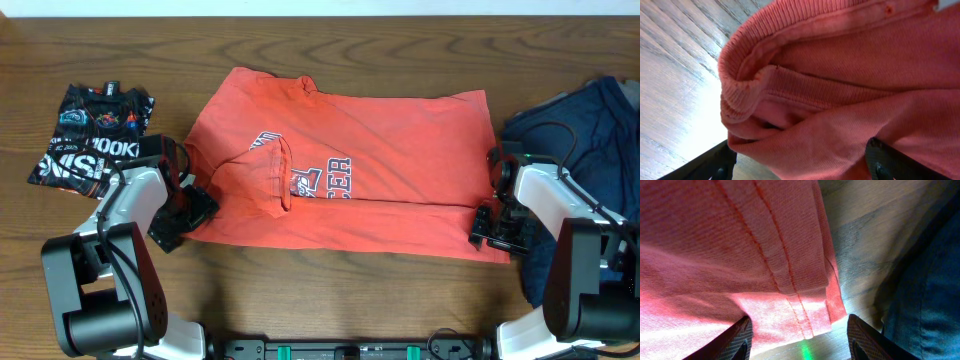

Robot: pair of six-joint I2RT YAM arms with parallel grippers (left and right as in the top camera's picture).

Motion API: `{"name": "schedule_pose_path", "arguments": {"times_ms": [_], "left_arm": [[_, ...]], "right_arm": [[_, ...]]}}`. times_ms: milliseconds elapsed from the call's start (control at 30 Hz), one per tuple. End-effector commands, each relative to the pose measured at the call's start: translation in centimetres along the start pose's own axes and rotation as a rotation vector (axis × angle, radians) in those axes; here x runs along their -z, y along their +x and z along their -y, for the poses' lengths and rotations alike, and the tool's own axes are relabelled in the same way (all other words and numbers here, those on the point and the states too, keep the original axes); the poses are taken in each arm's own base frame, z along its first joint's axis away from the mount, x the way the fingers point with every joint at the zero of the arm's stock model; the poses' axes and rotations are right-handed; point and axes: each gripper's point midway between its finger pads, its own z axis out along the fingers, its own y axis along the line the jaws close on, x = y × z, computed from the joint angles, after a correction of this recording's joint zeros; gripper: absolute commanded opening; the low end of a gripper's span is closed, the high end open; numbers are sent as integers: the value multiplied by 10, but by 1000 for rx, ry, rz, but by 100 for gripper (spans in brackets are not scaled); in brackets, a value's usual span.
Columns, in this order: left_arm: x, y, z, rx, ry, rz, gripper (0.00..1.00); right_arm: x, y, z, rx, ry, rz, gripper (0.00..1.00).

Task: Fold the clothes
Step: 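Pull the near hem toward the robot with both grippers to smooth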

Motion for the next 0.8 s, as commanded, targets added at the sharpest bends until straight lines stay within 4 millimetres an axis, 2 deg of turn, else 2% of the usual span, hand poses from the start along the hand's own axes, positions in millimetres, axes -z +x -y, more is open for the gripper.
{"name": "schedule_pose_path", "arguments": {"times_ms": [0,233,400,500,633,767], "left_arm": [[-14,5,-19,14,-98,-24,84],[-11,20,-56,45,-229,-87,84],[-15,32,-81,118,-255,-156,84],[-14,33,-83,117,-251,-165,84],[-11,33,-76,101,-215,-160,84],[4,26,-73,91,-183,-108,85]], "right_arm": [[-6,2,5,-5,49,-4,59],[-6,2,5,-5,49,-3,59],[-6,2,5,-5,49,-3,59],[-6,1,4,-5,48,-2,59],[-6,3,1,-5,28,-12,58],[-3,4,-4,-7,-9,-11,58]]}}
